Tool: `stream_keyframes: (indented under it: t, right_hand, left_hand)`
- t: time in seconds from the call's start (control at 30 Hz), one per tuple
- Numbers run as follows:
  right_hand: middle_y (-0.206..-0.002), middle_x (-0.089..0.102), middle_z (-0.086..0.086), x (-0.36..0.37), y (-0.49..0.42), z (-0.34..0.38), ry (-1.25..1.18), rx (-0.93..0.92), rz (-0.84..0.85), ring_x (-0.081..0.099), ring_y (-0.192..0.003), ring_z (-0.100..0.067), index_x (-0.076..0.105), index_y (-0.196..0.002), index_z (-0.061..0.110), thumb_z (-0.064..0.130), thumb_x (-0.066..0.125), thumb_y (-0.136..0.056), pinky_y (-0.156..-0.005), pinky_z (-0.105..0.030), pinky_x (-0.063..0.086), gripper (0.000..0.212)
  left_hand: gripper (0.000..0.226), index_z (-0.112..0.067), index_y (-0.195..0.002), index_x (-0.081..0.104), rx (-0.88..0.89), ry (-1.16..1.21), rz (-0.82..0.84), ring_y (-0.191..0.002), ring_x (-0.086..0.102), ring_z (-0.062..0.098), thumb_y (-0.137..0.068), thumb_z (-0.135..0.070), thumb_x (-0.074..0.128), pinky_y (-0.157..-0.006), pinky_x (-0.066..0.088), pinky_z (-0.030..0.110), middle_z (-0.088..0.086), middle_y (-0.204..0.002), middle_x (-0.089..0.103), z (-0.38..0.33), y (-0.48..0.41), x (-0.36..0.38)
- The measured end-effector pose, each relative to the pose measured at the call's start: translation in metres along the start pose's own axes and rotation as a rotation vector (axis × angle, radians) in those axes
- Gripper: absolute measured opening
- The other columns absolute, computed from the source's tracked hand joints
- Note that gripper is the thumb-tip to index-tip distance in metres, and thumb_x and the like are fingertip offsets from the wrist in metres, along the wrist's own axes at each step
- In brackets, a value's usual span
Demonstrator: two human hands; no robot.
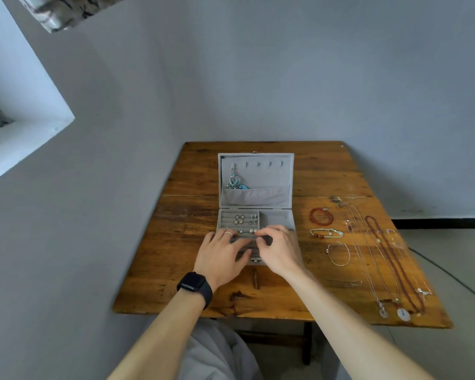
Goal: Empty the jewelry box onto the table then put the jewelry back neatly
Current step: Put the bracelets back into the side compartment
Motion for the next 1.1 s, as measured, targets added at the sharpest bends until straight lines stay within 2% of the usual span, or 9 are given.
stream_keyframes:
  t: [0.13,0.27,0.4,0.57,0.77,0.9,1.1]
  right_hand:
    - [-0.125,0.060,0.008,-0.011,0.013,-0.007,0.009,-0.041,-0.007,0.052,-0.118,-0.013,0.068,-0.117,0.026,0.024,0.056,-0.097,-0.089,-0.018,0.036,0.023]
    - [-0.119,0.063,0.011,-0.025,0.034,-0.023,-0.013,-0.083,-0.081,0.052,-0.115,-0.008,0.069,-0.116,0.024,0.021,0.060,-0.095,-0.080,-0.006,0.033,0.023]
    - [-0.115,0.063,0.014,-0.036,0.060,-0.041,-0.069,-0.107,-0.131,0.053,-0.111,-0.003,0.069,-0.114,0.026,0.019,0.064,-0.093,-0.089,-0.009,0.040,0.023]
    - [-0.114,0.061,0.020,-0.055,0.082,-0.068,-0.061,-0.064,-0.164,0.052,-0.110,0.002,0.068,-0.113,0.030,0.021,0.063,-0.093,-0.085,-0.001,0.031,0.022]
    - [-0.113,0.064,0.014,-0.091,0.080,-0.104,-0.012,-0.014,-0.223,0.055,-0.108,-0.003,0.069,-0.111,0.028,0.022,0.066,-0.091,-0.084,-0.004,0.031,0.021]
    - [-0.112,0.065,0.012,-0.111,0.065,-0.129,0.073,0.032,-0.230,0.054,-0.107,-0.009,0.069,-0.112,0.028,0.026,0.068,-0.089,-0.081,-0.005,0.032,0.023]
    - [-0.116,0.065,0.010,-0.124,0.023,-0.139,0.181,0.025,-0.213,0.052,-0.107,-0.015,0.068,-0.116,0.031,0.039,0.065,-0.090,-0.088,-0.022,0.039,0.027]
  left_hand:
    - [0.041,-0.033,-0.128,0.064,-0.023,0.033,0.032,-0.123,0.052,0.021,-0.097,-0.050,0.044,-0.101,0.040,0.040,-0.001,-0.127,0.062,0.001,-0.001,-0.003]
    - [0.034,-0.033,-0.129,0.063,-0.043,0.052,0.021,-0.125,0.051,0.020,-0.097,-0.041,0.052,-0.104,0.038,0.038,-0.002,-0.130,0.061,0.000,0.001,-0.011]
    - [0.037,-0.038,-0.134,0.058,-0.062,0.124,0.018,-0.128,0.048,0.017,-0.098,-0.035,0.052,-0.108,0.036,0.037,-0.008,-0.132,0.060,-0.010,0.003,-0.016]
    - [0.037,-0.036,-0.136,0.056,-0.042,0.194,0.026,-0.128,0.049,0.017,-0.100,-0.033,0.052,-0.110,0.035,0.036,-0.008,-0.132,0.060,-0.041,-0.004,-0.014]
    - [0.039,-0.041,-0.139,0.050,0.011,0.178,0.079,-0.128,0.046,0.017,-0.100,-0.036,0.047,-0.107,0.034,0.035,-0.008,-0.137,0.055,-0.086,-0.035,0.003]
    - [0.038,-0.038,-0.137,0.055,0.072,0.149,0.091,-0.124,0.049,0.018,-0.100,-0.035,0.046,-0.107,0.035,0.036,-0.007,-0.134,0.058,-0.107,-0.069,0.012]
    - [0.037,-0.032,-0.135,0.058,0.125,0.075,0.119,-0.118,0.054,0.023,-0.100,-0.033,0.045,-0.096,0.044,0.038,-0.001,-0.130,0.062,-0.130,-0.126,0.027]
Point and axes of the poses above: each hand's wrist, its own y-axis away from the middle knuckle, its own x-axis out of the palm, z = x × y, the point moved 6 cm from there along -y, towards the middle knuckle
